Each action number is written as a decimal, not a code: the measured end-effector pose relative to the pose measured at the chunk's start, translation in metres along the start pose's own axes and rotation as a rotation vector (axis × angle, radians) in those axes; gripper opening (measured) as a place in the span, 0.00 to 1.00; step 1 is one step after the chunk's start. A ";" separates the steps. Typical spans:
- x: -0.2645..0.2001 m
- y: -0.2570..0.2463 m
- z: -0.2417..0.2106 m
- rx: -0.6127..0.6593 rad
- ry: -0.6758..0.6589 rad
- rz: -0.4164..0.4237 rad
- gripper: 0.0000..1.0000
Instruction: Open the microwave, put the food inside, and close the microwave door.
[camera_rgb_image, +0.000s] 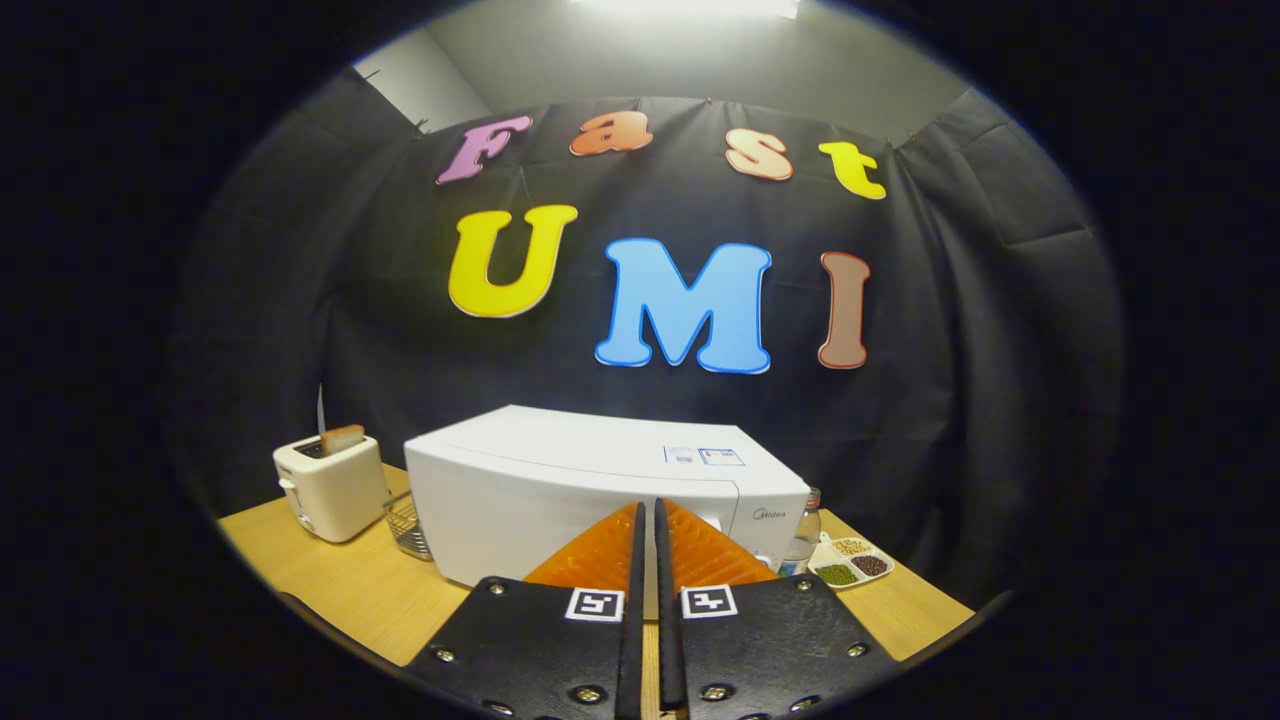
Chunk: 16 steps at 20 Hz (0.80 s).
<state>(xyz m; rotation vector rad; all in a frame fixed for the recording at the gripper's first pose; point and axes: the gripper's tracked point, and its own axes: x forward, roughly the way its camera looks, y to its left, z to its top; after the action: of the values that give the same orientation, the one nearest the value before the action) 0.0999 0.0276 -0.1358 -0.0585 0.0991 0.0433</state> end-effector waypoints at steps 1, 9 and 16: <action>-0.017 0.003 0.016 0.002 -0.020 0.017 0.07; -0.119 0.012 0.124 -0.004 -0.202 0.055 0.61; -0.154 -0.012 0.164 0.020 -0.245 -0.043 0.96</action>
<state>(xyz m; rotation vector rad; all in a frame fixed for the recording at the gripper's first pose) -0.0362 0.0192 0.0432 -0.0352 -0.1471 0.0067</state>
